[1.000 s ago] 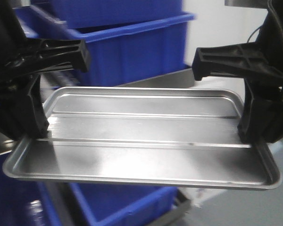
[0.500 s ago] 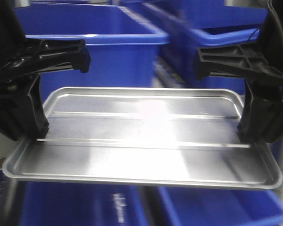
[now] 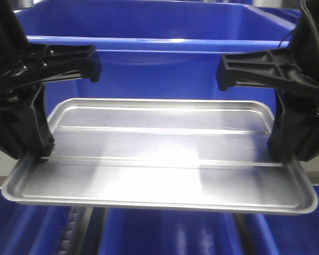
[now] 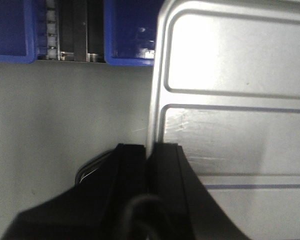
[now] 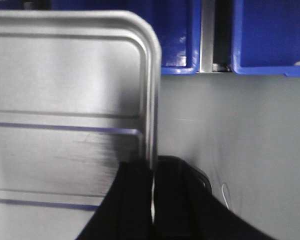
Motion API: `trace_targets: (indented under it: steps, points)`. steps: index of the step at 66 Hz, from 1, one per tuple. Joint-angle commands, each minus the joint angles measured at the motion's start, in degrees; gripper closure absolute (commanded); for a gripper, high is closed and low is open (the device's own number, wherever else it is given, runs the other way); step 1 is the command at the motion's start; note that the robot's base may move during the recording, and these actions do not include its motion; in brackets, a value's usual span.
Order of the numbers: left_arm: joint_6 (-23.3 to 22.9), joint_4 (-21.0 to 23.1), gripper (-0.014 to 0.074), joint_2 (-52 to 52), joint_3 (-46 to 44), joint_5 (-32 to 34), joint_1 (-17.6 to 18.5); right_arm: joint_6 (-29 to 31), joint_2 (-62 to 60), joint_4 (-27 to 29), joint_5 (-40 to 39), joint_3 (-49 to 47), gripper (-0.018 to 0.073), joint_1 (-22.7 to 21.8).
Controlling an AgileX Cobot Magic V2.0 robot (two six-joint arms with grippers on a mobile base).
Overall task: Grab silver tray and place in blue box
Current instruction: 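Hold the tray level in both grippers while driving to the blue bins, then carry the tray forward over the empty blue bin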
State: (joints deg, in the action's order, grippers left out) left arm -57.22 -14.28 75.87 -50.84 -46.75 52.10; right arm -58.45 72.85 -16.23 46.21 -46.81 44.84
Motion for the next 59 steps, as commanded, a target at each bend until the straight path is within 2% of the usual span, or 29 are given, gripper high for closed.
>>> trace_targets:
  steps: [1, 59]
  points:
    - [-0.7, -2.1, 0.07, -1.8, -1.4, -0.6, 0.3, 0.3, -1.4, -2.6, 0.7, -1.2, 0.05, -0.1]
    - [-0.7, -2.1, 0.07, -1.8, -1.4, -0.6, 0.3, 0.3, -1.4, -2.6, 0.7, -1.2, 0.05, -0.1]
